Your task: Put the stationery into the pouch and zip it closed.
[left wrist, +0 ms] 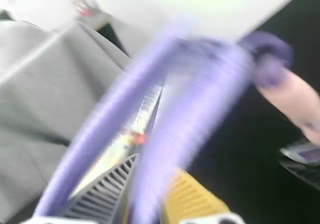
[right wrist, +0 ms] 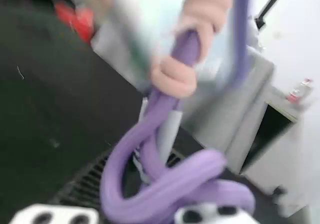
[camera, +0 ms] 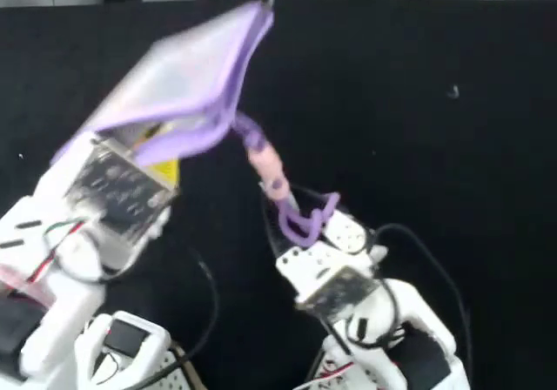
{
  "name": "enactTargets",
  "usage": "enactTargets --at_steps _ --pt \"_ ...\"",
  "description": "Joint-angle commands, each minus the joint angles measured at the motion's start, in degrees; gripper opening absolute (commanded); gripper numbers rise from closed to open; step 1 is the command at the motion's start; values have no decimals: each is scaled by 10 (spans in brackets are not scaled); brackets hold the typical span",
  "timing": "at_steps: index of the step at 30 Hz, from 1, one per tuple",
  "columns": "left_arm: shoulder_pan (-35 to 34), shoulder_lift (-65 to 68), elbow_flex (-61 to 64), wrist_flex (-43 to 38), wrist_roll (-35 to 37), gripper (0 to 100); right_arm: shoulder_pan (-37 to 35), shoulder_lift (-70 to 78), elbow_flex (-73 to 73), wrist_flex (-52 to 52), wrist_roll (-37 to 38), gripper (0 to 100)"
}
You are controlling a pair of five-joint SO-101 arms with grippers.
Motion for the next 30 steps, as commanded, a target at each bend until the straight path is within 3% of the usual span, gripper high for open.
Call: enactTargets --at_steps 1,3,8,13,23,30 --pt "96 -7 -36 71 -33 30 7 -72 -15 3 -51 11" --pt "131 -8 -39 104 -45 30 6 -72 -29 4 -48 11" --pt "116 -7 -36 152 -47 30 -1 -72 -124 59 -15 28" --pt "116 -8 -35 194 -95 30 -43 -72 -206 155 -20 191" --pt "120 -21 87 200 -185 30 -98 -72 -213 199 -17 194" --pt "179 -166 152 197 -210 29 -105 -72 -131 193 -16 194"
